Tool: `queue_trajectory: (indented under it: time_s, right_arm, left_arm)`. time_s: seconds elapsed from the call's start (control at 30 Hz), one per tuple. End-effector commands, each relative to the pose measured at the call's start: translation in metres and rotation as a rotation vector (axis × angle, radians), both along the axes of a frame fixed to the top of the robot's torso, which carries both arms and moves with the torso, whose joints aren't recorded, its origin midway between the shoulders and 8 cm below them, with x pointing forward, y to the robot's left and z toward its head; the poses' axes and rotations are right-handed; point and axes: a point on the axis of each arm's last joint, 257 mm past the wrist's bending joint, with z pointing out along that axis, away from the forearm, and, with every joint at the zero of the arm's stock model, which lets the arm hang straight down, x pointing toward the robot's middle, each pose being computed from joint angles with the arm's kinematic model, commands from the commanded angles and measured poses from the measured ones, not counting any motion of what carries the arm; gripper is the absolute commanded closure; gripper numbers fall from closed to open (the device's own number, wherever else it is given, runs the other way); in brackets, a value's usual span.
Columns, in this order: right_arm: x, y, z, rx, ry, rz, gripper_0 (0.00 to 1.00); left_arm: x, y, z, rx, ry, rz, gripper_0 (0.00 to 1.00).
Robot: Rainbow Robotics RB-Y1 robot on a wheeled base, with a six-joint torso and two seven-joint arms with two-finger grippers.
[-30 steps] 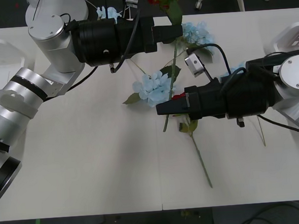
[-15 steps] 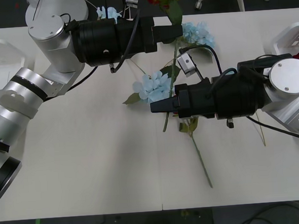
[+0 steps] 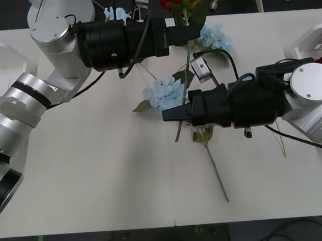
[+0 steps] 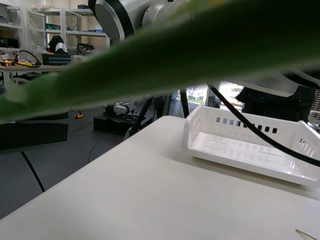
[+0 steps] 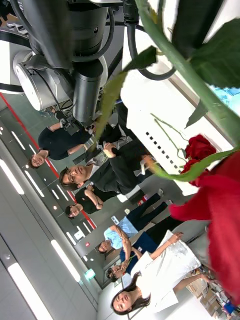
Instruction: Put the red flowers into the right box and the blue flowers into the left box
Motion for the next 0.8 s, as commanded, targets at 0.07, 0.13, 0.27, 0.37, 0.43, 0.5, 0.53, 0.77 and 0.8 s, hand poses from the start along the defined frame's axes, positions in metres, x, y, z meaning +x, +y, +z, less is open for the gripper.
queue_trajectory:
  time_s: [0.07, 0.13, 0.27, 0.37, 0.43, 0.5, 0.53, 0.77, 0.8]
  right_arm:
    - [-0.006, 0.008, 0.014, 0.033, 0.017, 0.002, 1.00]
    - [-0.005, 0.006, 0.014, 0.030, 0.018, -0.001, 1.00]
    - [-0.002, 0.001, 0.014, 0.020, 0.021, -0.010, 1.00]
    - [0.002, -0.006, 0.014, 0.008, 0.026, -0.025, 1.00]
    - [0.005, -0.012, 0.012, -0.007, 0.043, -0.041, 1.00]
    - [0.012, -0.024, 0.009, -0.043, 0.055, -0.067, 1.00]
    - [0.015, -0.030, 0.007, -0.061, 0.058, -0.078, 1.00]
    - [0.051, -0.098, -0.002, -0.227, 0.074, -0.207, 1.00]
    - [0.055, -0.107, -0.003, -0.243, 0.070, -0.219, 1.00]
  left_arm:
    - [-0.017, -0.023, 0.035, -0.018, -0.156, -0.048, 0.00]
    - [-0.017, -0.023, 0.035, -0.018, -0.156, -0.048, 0.00]
    - [-0.017, -0.023, 0.035, -0.018, -0.156, -0.048, 0.00]
    - [-0.017, -0.023, 0.035, -0.018, -0.156, -0.048, 0.00]
    - [-0.016, -0.023, 0.022, -0.019, -0.125, -0.044, 0.00]
    - [-0.012, -0.020, 0.022, -0.019, -0.126, -0.028, 0.00]
    - [-0.009, -0.016, 0.029, -0.023, -0.136, -0.014, 0.00]
    - [0.032, 0.034, 0.017, 0.098, -0.197, 0.129, 0.00]
    - [0.037, 0.039, 0.016, 0.110, -0.202, 0.143, 0.00]
